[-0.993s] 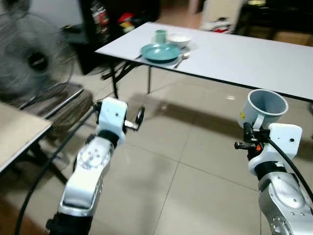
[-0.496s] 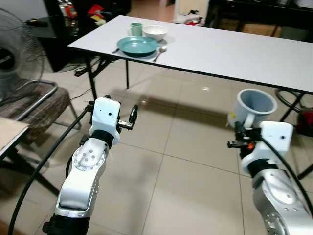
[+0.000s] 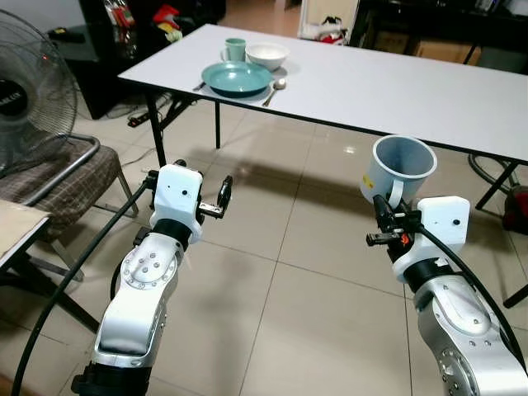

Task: Setting the table

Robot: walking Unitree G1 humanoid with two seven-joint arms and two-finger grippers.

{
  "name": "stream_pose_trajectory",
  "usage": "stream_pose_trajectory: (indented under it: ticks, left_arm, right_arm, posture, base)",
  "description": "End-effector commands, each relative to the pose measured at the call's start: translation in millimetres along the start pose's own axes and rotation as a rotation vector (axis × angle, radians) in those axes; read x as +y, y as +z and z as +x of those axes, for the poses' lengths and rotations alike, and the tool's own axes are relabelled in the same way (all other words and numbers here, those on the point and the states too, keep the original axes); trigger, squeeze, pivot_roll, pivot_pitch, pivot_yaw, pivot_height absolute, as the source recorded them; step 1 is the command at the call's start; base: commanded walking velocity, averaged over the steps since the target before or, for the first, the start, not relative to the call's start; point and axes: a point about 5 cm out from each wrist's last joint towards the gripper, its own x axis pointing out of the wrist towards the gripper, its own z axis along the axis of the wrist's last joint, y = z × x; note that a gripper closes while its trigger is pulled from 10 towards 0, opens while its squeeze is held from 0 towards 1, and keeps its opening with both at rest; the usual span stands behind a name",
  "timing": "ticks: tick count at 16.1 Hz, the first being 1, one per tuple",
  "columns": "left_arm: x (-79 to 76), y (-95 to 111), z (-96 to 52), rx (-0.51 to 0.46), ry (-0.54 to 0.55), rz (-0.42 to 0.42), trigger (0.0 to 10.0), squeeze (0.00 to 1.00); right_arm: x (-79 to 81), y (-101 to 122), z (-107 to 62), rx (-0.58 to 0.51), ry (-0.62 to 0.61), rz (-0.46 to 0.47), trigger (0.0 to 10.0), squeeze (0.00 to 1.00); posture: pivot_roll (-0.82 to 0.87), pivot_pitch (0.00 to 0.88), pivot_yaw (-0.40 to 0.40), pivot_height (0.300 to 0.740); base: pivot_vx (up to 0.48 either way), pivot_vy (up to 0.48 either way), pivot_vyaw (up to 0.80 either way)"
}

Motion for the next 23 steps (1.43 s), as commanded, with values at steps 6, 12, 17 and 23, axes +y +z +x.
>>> stream_pose_trajectory:
  ticks: [6, 12, 17, 23]
  left_arm:
    - [-0.1, 2.6, 0.7, -0.017, -0.011, -0.002, 10.0, 0.0]
    - [-1.1, 2.6, 0.7, -0.023, -0.012, -0.004, 10.0, 0.0]
    - [-2.9, 3.2, 2.2, -0.027, -0.026, -0.012, 10.0, 0.0]
    - [-6.3, 7.2, 7.1, -0.043, -0.039, -0.024, 10.0, 0.0]
  right_arm:
    - [-8.6, -1.7, 1.8, -0.015, -0.051, 0.014, 10.0, 0.0]
    - [-7.4, 0.5, 3.8, -0.036, -0.048, -0.026, 10.0, 0.0]
    - [-4.4, 1.5, 3.3, -0.049, -0.035, -0.047, 10.0, 0.0]
    - [-8.2, 2.5, 3.2, -0.043, -0.061, -0.012, 10.0, 0.0]
  posture:
    - [0.01, 0.0, -0.022, 0.74]
    - [0.01, 0.0, -0.027, 0.74]
    - [0.0, 0.0, -0.018, 0.74]
    - [-0.01, 0.0, -0.011, 0.74]
  base:
    - [0.312, 0.0, -0.37]
    - [0.322, 0.0, 0.0]
    - [0.322, 0.0, 0.0]
    - [0.324, 0.0, -0.26]
